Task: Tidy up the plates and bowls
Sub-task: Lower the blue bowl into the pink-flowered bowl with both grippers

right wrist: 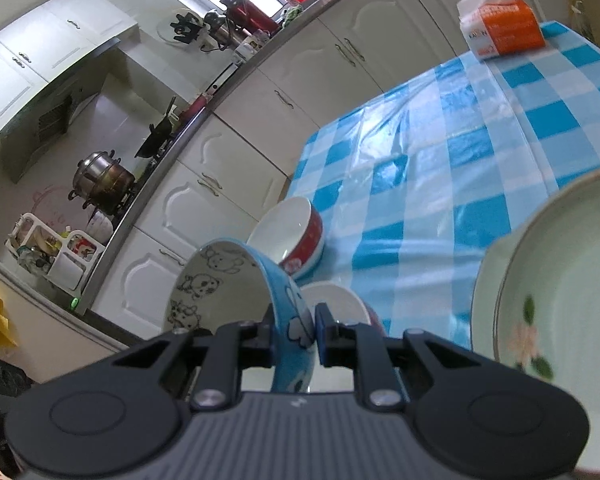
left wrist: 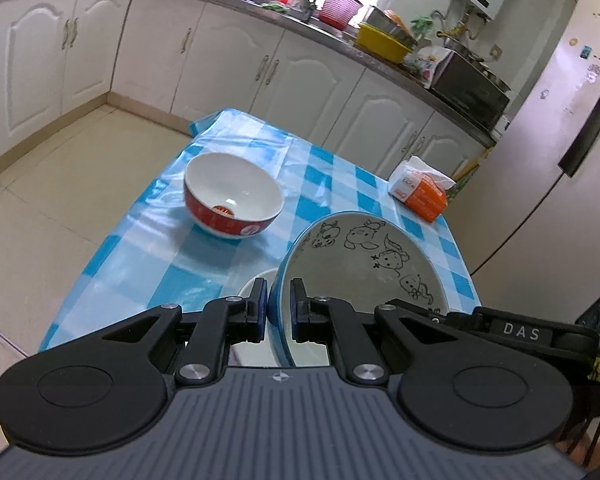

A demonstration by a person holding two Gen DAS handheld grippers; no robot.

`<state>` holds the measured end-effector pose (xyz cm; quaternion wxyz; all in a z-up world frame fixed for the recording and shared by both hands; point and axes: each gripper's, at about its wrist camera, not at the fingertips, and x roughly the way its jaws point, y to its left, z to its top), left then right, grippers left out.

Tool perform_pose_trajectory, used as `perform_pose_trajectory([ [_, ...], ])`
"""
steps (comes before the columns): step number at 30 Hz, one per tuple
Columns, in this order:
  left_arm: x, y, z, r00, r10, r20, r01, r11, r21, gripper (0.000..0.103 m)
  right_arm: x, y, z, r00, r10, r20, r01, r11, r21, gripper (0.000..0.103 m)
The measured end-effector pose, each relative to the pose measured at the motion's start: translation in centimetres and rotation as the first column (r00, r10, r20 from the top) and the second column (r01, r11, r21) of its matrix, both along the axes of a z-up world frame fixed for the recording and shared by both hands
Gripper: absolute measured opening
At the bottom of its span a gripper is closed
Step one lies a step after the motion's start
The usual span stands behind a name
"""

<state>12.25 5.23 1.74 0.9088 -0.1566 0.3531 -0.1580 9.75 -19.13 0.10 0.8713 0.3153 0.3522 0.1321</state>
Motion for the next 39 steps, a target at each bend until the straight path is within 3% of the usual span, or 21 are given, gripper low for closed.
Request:
perform_pose_trajectory([
  [18,0.1,0.1,-2.0,0.998,0.028,-0.058,-0.028,1.0,-0.012,0.006,-0.4,1.2,-1.8,0.998,-0.05,-0.023,0.049,0.998,-0.044,0.02],
  [23,0.1,0.1,-2.4,0.997,0.021,-0.072,-0.022,1.0,-0.019,0.007,-0.3,1.5,-2.0,0.999,-0.04,-0.025,0.039,0.997,-0.067,0.031],
  [27,0.1,0.2,-2.5,0.997,0.017,-0.072,-0.019,1.0,-0.024,0.007,-0.4,1.9,-1.9,0.999,-0.033,-0.008,0.032,0.995,-0.099,0.033],
  [39,0.0,0.4,-2.6,0.997,0.016,-0.076,-0.02,0.999,-0.048,0.008,-0.7,1.9,-1.7,1.0,-0.026,0.008,0.026,0.997,-0.075,0.043],
])
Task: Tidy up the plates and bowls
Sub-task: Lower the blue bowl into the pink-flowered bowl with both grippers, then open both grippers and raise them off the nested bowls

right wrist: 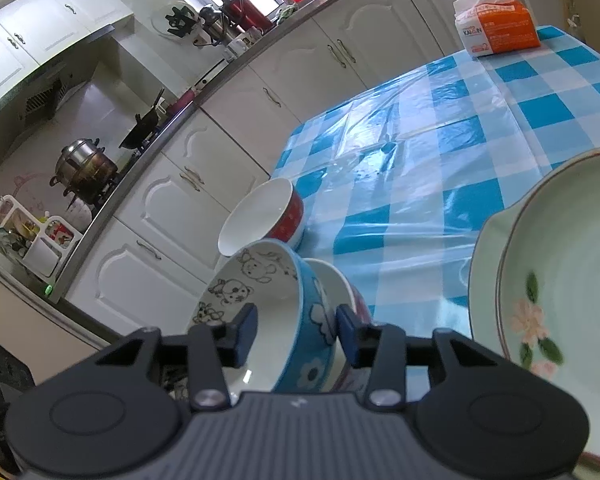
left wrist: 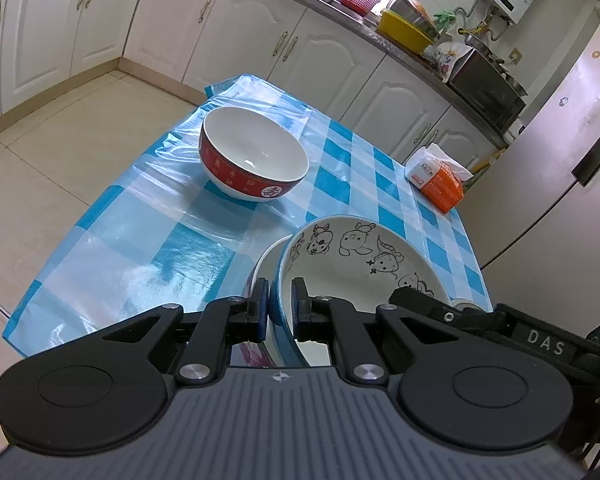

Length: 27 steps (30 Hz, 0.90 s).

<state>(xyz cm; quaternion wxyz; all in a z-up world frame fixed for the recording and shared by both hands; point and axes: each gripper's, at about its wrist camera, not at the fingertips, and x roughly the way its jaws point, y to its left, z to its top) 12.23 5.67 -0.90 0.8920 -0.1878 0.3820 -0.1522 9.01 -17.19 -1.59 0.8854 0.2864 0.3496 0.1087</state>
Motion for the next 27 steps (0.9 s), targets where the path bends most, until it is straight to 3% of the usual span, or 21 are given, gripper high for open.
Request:
perform_pose_trajectory([
  [3,-0.1,-0.1,0.1,1.0,0.002,0.008,-0.002,1.0,0.005,0.015,-0.2,-0.3,0.2,1.0,-0.009,0.009,0.009,1.0,0.023,0.049],
  [4,-0.2,-0.1,0.1,1.0,0.004,0.015,-0.004,1.0,0.008,0.024,-0.4,-0.5,0.3,1.0,-0.013,0.019,0.012,0.999,0.031,0.054],
  [5,-0.3,-0.2,0.3,1.0,-0.001,0.03,0.001,1.0,0.01,0.027,-0.5,-0.6,0.5,0.999,-0.019,0.03,0.018,0.999,0.032,0.058],
  [9,-0.4,-0.3,0.6,0.999,0.002,0.051,-0.004,0.999,0.035,0.023,-1.4,-1.3,2.2,0.993,-0.059,0.102,0.062,0.998,-0.026,0.069],
  [12,-0.4,0.0,0.5,0.999,0.006,0.049,-0.007,1.0,0.022,0.025,-1.8,-2.0,2.5,0.989,-0.086,0.12,0.087,0.996,-0.006,0.073],
  [15,-0.6,-0.1,0.7,0.997,0.025,0.069,-0.029,0.998,0.056,0.022,-2.0,-2.4,2.3,0.987,-0.106,0.121,0.107,0.994,-0.003,0.078],
  [23,-0.7,1.4,0.2,0.996,0.069,0.048,-0.07,0.997,0.032,0.023,-2.4,-3.2,2.0,0.985,-0.128,0.117,0.125,0.992,0.029,0.085],
  [27,-1.1,1.6,0.0,0.996,0.08,0.049,-0.082,0.996,0.039,0.032,-2.6,-3.1,1.9,0.986,-0.125,0.114,0.124,0.992,0.019,0.089],
])
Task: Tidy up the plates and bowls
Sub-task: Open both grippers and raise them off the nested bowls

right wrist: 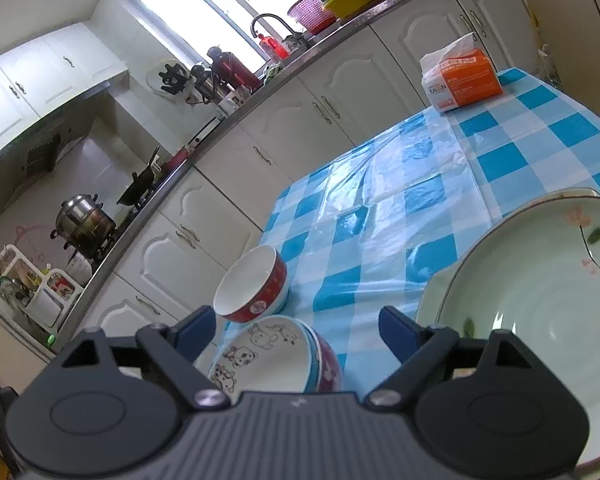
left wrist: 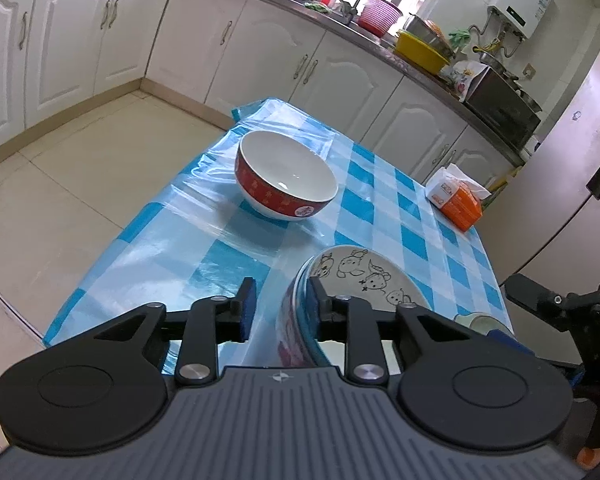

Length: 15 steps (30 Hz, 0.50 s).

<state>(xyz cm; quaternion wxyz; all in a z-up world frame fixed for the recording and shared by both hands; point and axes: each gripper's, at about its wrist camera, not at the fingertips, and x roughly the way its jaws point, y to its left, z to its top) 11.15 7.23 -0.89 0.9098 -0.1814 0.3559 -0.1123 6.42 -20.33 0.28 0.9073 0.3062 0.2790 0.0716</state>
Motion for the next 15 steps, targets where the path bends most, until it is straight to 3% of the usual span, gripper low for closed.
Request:
perform_pose_trajectory([
  [8,-1.1,-0.4,0.2,1.0,0.006,0.028,-0.009,0.996,0.084,0.053,-0.9,0.1,-0.3,1.0,0.003,-0.014,-0.003,1.0,-0.019,0.096],
  [15,-2.4,-0.6,0.2,0.998,0.008,0.056,-0.017,0.988,0.156,0.065,-1.9,0.4,-0.7,0.999,0.014,-0.039,-0.015,0.999,-0.035,0.098],
])
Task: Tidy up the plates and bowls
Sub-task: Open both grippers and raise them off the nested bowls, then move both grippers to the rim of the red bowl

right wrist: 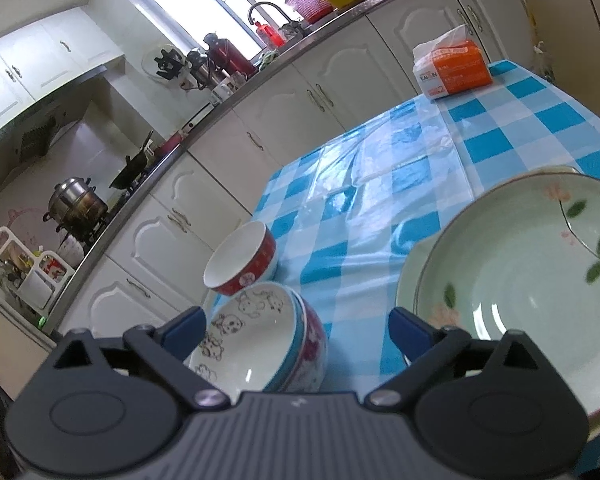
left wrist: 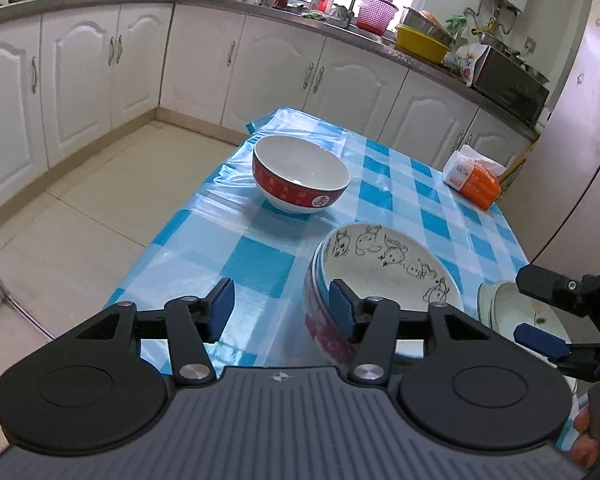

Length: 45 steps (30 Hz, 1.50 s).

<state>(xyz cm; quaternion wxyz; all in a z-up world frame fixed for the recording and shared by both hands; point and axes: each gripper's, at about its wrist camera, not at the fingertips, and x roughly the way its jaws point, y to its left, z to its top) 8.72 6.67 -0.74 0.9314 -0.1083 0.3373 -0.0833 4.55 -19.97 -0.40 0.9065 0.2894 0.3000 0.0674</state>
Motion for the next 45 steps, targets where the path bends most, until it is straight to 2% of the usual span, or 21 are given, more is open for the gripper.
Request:
perform_pose_trajectory([
  [6,-1.5,0.0,0.1,0.999,0.01,0.039,-0.013,0.998,0.07,0.085,-1.3,0.6,0.1,1.0,0.015,-0.004,-0.015,0.999,-0.047,0.099],
  [8,-1.9,0.1,0.2,0.998,0.015,0.054,-0.02,0.996,0.088,0.096,-1.7,0.7,0.3,1.0,0.015,0.002,-0.015,0.998,-0.064,0.099],
  [10,-2.5,0.0,0.5,0.997,0.019,0.077,-0.028,0.993,0.118,0.1,-2.1,0.7,0.4,1.0,0.018,0.005,-0.017,0.997,-0.075,0.102],
  [16,-3.4,0.0,1.0,0.991,0.035,0.125,-0.059,0.98,0.19,0.103,-3.0,0.8,1.3,0.999,0.024,0.028,-0.021,0.994,-0.104,0.102],
  [21,-2.6,0.0,1.2,0.988,0.053,0.145,-0.082,0.977,0.199,0.103,-3.2,0.9,2.0,0.999,0.03,0.039,-0.025,0.99,-0.137,0.102],
  [29,0.5,0.3,1.4,0.975,0.104,0.194,-0.137,0.976,0.166,0.103,-2.3,1.1,2.1,0.999,0.033,0.038,-0.025,0.979,-0.203,0.102],
  [37,4.1,0.3,1.7,0.947,0.153,0.282,-0.199,0.97,0.141,0.103,0.4,1.3,2.0,0.998,0.057,-0.01,-0.057,0.972,-0.229,0.102],
  [45,8.1,1.5,0.9,0.937,0.205,0.284,-0.237,0.968,0.084,0.103,4.5,2.8,3.3,0.991,0.134,-0.024,-0.135,0.953,-0.272,0.102],
])
